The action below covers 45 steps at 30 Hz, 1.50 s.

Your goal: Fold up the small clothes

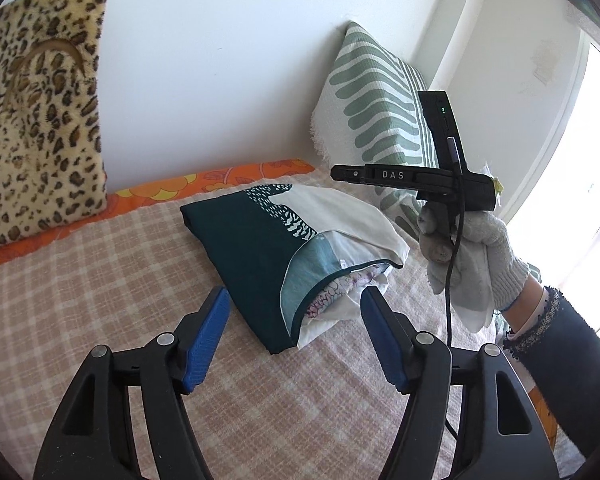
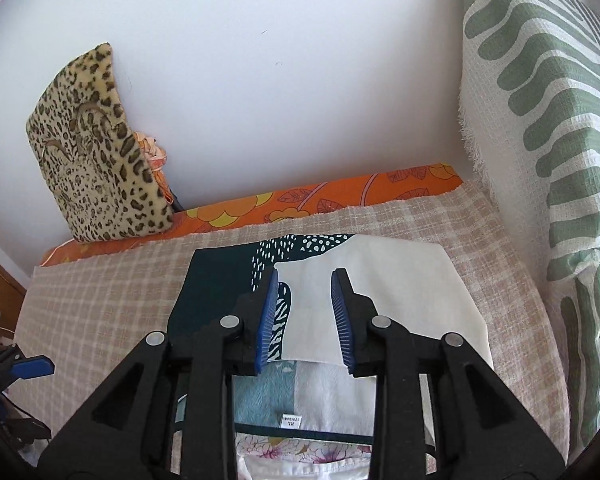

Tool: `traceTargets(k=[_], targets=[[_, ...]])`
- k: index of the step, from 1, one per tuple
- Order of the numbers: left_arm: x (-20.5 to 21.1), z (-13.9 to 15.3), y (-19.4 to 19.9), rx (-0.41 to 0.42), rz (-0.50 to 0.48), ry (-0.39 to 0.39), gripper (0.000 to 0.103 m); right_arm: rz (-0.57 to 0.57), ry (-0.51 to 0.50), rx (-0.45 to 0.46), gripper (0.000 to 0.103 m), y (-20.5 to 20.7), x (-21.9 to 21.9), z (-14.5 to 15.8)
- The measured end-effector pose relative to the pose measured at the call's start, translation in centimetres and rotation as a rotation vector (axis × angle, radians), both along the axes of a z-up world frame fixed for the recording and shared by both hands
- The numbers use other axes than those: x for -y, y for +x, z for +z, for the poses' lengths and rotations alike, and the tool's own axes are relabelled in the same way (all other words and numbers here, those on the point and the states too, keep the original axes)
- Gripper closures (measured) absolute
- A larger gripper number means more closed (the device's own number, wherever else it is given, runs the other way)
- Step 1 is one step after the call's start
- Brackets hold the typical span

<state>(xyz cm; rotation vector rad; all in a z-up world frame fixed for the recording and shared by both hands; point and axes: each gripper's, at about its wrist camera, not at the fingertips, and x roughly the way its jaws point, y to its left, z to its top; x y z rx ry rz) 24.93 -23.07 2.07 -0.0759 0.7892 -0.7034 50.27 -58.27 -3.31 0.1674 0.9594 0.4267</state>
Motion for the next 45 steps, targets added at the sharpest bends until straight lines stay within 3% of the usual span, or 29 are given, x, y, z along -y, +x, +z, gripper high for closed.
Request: traceTargets(k=[3, 6, 12, 15, 22, 29, 31, 33, 38, 45], targets=[[-0.3, 0.5, -1.6, -0.017, 0.034, 0.017, 0.025, -0.025, -0.002, 0.011, 0.069, -2.9, 1.0, 1.4], [-0.8, 1.0, -3.1, -0.028, 0.047, 0.024, 0.025, -0.053, -0.018, 0.028, 0.060, -6.0, 1.7, 2.7], [-2.3, 2.4, -6.8, 0.017, 0.051, 0.022, 0.025, -0.062, -0.069, 0.058, 0.059, -11.8, 1.5, 4.6], [-2.9, 2.9, -8.4, 0.048, 0.050, 0.031, 0.025, -0.059, -0.101, 0.080, 0.046, -14.7, 1.0, 5.4], [-4.2, 3.8, -11.9, 0.131, 0.056, 0.064, 0.025, -0.081, -0.136, 0.139, 0.032, -19.7, -0.6, 7.2], [-5.0, 3.3, -13.9, 0.185, 0.094, 0.116, 0.015, -0.118, -0.185, 0.166, 0.029, -23.6, -2.2, 7.3], [-5.5, 3.1, -14.2, 0.204, 0.108, 0.113, 0.000, -0.140, -0.189, 0.170, 0.029, -24.5, -2.5, 7.2], [-5.8, 2.9, -14.5, 0.227, 0.128, 0.119, 0.001, -0.148, -0.180, 0.175, 0.029, -25.2, -2.7, 7.0], [-6.2, 1.7, -13.9, 0.154, 0.155, 0.135, 0.001, -0.162, -0.183, 0.174, 0.028, -25.9, -3.1, 6.3], [-7.0, 0.4, -14.3, 0.178, 0.212, 0.172, 0.001, -0.202, -0.157, 0.166, 0.028, -26.1, -2.7, 5.4]])
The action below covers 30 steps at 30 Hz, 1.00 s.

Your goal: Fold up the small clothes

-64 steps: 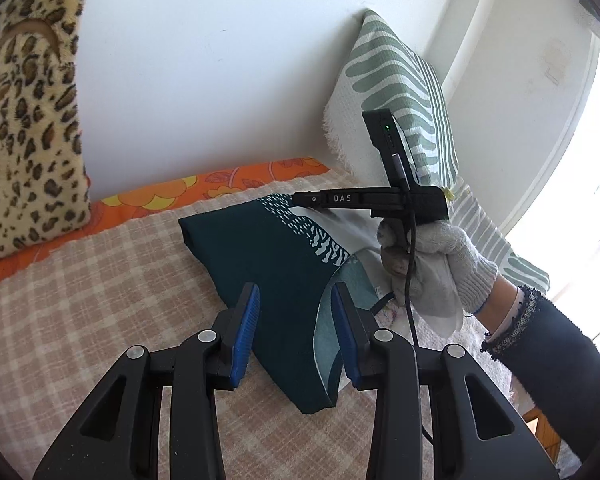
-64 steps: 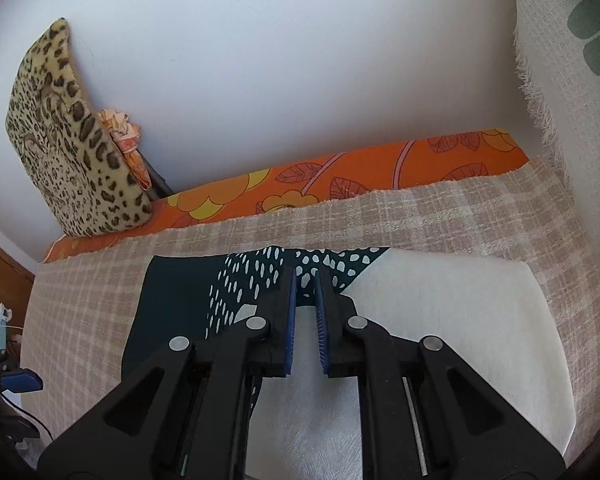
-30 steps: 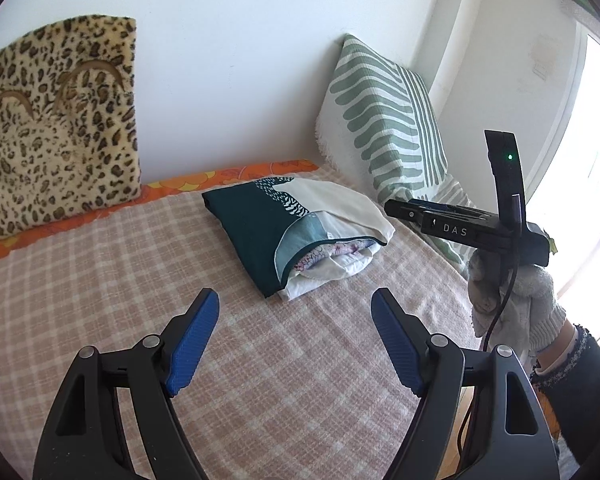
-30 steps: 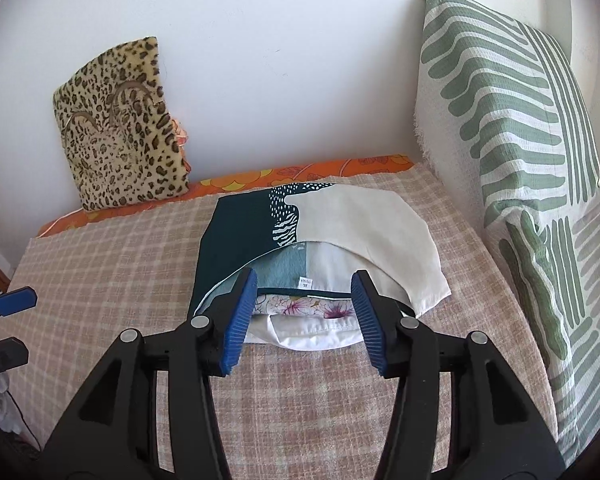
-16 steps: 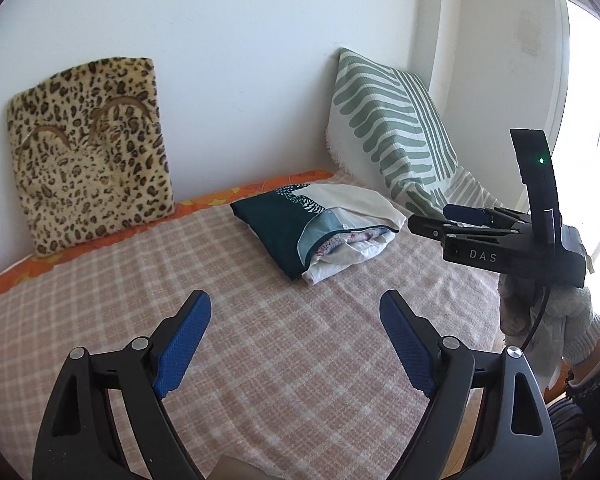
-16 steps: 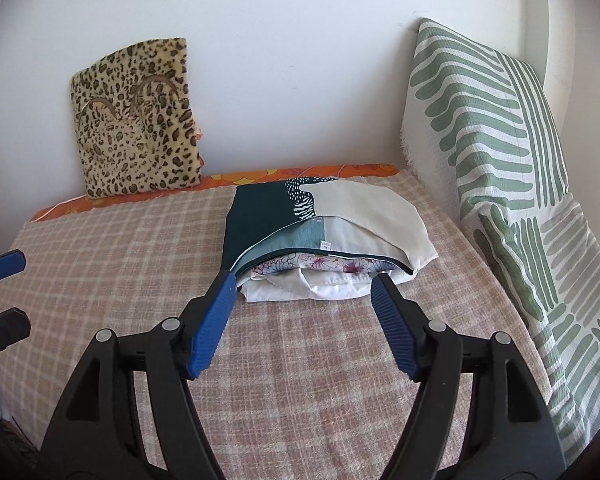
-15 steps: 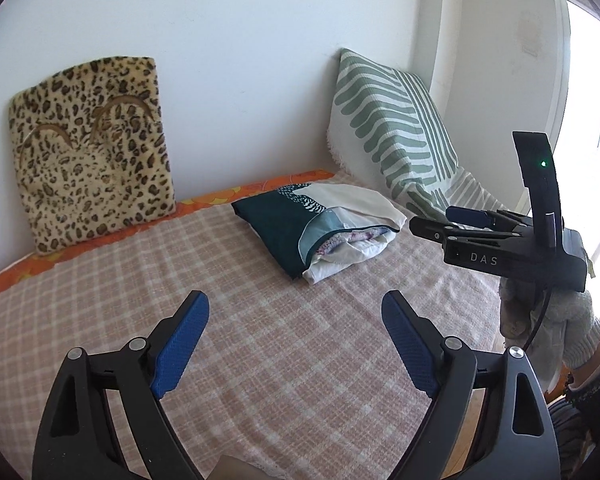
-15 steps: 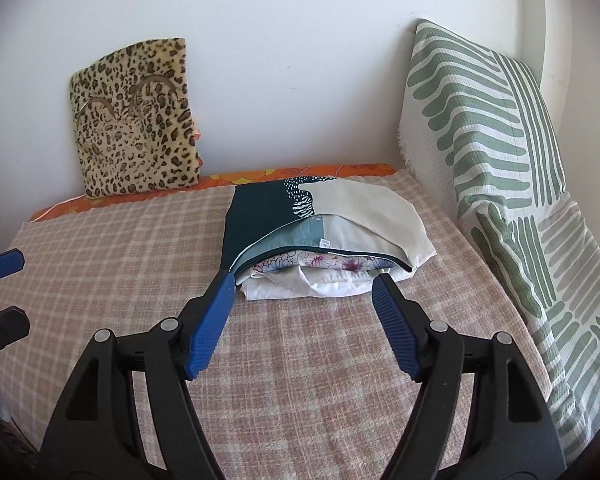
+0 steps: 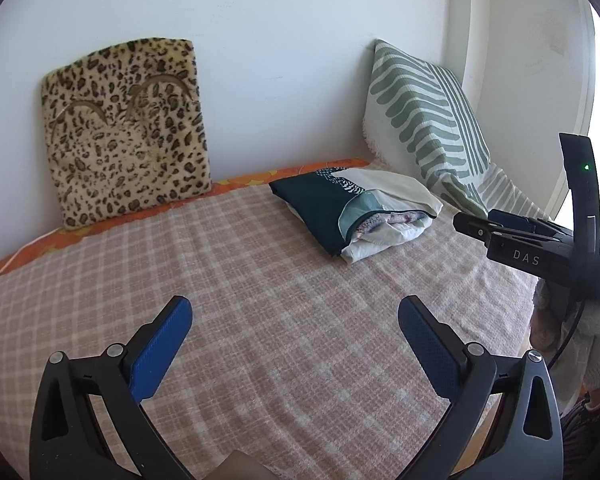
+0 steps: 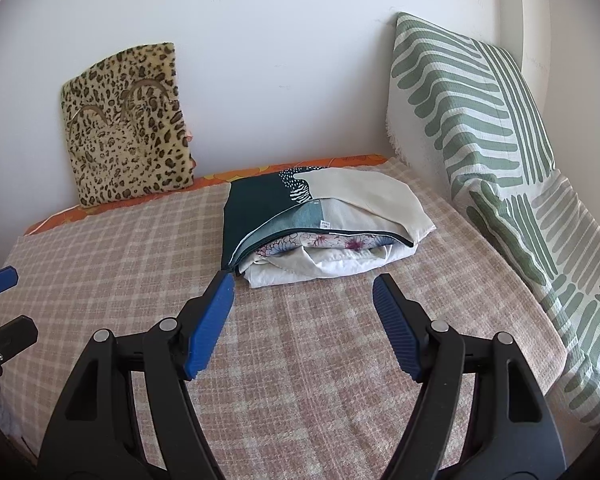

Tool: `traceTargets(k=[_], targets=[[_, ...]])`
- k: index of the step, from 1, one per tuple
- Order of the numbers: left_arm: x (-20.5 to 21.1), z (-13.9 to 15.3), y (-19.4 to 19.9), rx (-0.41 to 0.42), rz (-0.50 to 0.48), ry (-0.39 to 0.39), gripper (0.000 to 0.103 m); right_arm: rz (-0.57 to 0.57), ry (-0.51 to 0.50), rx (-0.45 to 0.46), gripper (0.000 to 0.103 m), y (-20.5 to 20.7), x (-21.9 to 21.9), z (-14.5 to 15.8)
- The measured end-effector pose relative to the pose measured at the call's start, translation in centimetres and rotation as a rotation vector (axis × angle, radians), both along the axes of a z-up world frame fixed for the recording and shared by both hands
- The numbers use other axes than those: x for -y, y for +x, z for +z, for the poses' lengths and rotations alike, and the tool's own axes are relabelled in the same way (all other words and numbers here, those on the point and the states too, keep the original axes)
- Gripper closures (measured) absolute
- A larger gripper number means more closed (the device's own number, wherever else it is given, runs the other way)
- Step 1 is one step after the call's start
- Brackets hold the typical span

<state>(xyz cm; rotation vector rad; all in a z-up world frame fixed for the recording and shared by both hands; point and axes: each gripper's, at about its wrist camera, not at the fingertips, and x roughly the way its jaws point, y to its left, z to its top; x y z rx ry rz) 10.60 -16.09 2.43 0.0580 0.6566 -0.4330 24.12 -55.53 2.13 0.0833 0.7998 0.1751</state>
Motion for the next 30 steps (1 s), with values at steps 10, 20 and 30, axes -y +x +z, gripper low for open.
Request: traceTargets(k=[10, 20, 30], targets=[[-1.0, -1.1, 0.3, -0.007, 0.047, 0.010, 0.001, -0.007, -0.078, 0.043, 0.021, -0.7, -0.5, -0.3], [-1.3, -1.6, 0.5, -0.005, 0.066, 0.045, 0.001, 0.042, -0.115, 0.083, 0.010, -1.3, -2.3, -0.6], [-1.5, -1.6, 0.4, 0.003, 0.068, 0.064, 0.001, 0.056, -0.103, 0.084, 0.007, -1.4, -2.7, -0.5]])
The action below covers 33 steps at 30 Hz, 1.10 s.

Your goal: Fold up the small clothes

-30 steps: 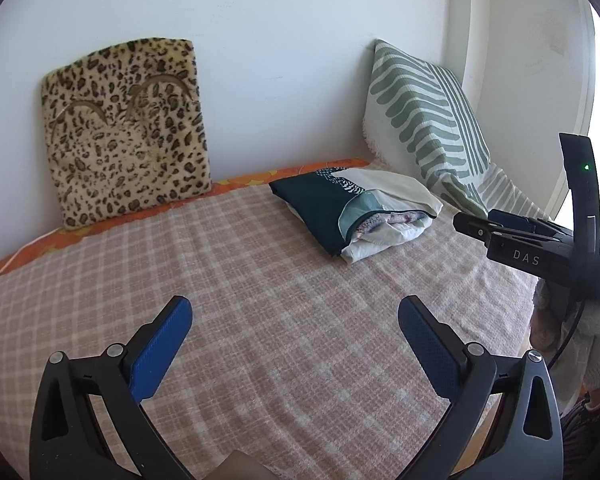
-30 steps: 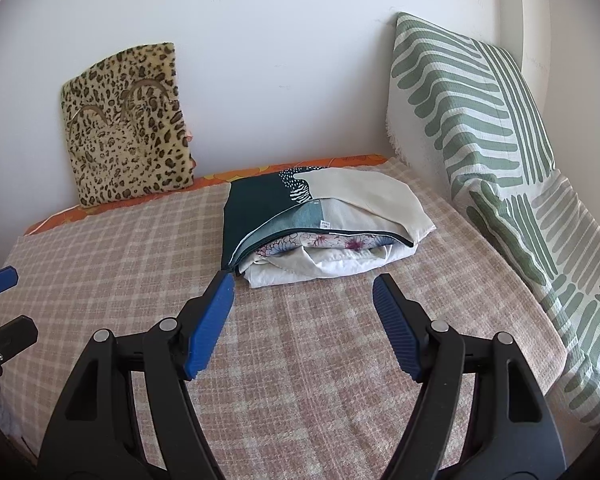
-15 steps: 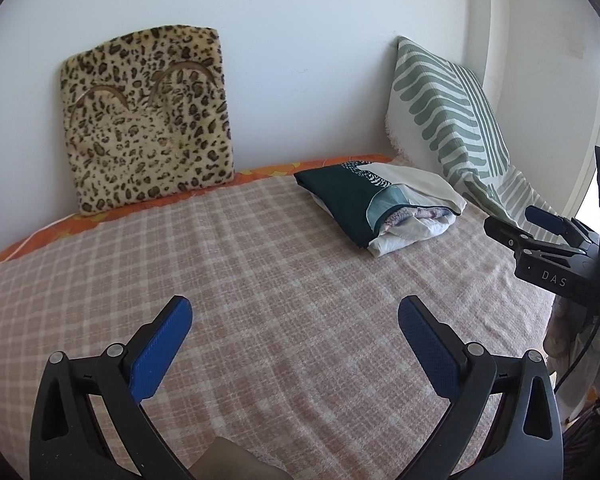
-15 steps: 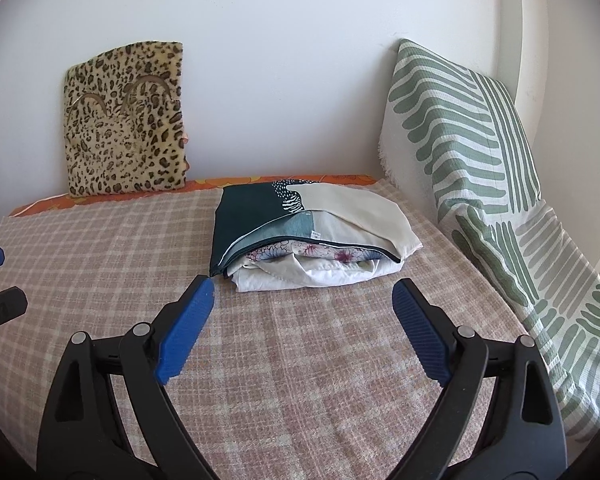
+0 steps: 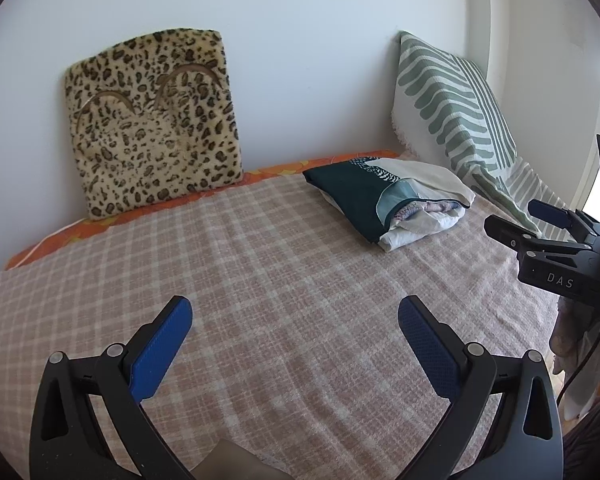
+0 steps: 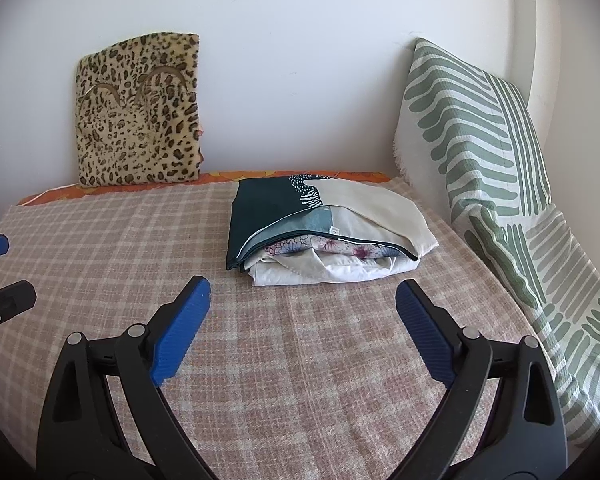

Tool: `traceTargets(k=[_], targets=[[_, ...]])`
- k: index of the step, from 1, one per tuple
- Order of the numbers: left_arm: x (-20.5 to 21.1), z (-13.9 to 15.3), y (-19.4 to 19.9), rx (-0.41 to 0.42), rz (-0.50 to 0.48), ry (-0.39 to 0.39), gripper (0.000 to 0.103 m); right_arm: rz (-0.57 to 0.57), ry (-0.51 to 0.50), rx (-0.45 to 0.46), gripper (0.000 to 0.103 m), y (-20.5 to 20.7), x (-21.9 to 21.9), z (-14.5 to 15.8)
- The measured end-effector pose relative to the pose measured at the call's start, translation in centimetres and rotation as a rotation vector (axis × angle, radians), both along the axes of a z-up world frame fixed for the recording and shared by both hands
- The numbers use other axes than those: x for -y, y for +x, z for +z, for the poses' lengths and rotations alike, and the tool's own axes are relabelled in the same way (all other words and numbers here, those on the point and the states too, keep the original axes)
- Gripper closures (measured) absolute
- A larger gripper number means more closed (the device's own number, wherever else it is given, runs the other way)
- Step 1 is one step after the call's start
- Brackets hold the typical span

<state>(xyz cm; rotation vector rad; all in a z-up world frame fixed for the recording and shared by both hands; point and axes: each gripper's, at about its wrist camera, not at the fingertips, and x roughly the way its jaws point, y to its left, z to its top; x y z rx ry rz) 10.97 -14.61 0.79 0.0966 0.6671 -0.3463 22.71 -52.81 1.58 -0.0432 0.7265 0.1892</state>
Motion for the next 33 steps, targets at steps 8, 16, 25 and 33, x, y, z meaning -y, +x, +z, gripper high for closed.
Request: traceTargets(k=[8, 16, 25, 33], targets=[[-0.12, -0.03, -0.25, 0.009, -0.006, 0.014, 0.001, 0.014, -0.003, 0.003, 0.007, -0.18, -0.58, 0.08], [-0.21, 0.04, -0.29, 0.009, -0.007, 0.011, 0.001, 0.015, -0.003, 0.005, 0.007, -0.21, -0.76, 0.14], [-0.04, 0.19, -0.51, 0.014, -0.015, 0.016, 0.001, 0.013, -0.001, 0.004, 0.007, -0.27, -0.77, 0.19], [0.08, 0.18, -0.62, 0.018, -0.014, 0.017, 0.001, 0.014, -0.002, 0.004, 0.007, -0.30, -0.82, 0.24]])
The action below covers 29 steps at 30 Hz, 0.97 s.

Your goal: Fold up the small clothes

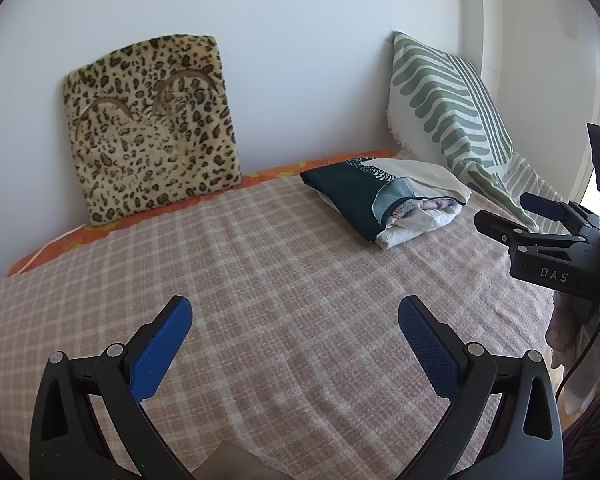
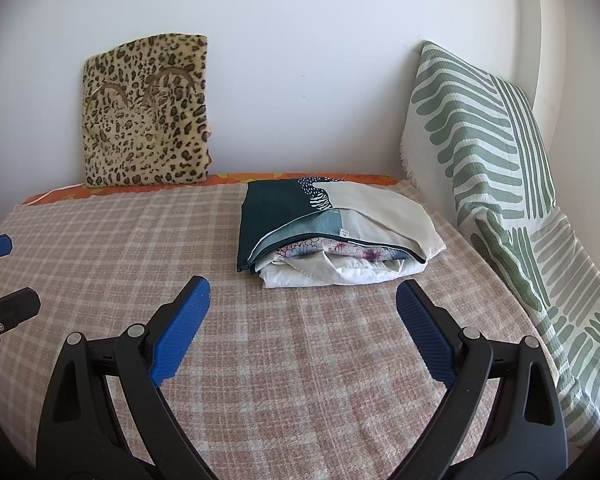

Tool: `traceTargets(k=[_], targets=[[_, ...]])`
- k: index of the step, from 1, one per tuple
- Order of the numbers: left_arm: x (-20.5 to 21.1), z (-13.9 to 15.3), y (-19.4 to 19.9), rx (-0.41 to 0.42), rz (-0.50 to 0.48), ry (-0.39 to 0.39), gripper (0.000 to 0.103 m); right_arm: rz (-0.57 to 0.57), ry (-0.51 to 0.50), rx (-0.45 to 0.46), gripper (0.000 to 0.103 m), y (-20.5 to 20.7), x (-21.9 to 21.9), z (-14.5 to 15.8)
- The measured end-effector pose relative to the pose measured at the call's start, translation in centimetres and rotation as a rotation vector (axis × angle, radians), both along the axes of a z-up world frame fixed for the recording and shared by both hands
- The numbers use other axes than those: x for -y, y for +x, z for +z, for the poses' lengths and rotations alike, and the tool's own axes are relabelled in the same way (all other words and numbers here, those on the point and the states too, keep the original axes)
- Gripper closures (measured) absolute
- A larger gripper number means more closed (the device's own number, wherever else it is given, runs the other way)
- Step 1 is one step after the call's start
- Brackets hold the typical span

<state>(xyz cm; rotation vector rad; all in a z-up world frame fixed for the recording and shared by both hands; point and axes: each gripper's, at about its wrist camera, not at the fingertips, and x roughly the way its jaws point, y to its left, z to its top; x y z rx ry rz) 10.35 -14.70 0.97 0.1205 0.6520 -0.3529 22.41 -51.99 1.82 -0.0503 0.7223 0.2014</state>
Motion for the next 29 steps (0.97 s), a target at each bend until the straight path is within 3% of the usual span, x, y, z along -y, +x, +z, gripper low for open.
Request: traceTargets(k=[29], targets=[[-0.28, 0.16, -0.18, 0.000, 0.001, -0.009, 0.001, -0.006, 0.004, -0.001, 0.007, -0.21, -0.13, 0.08]])
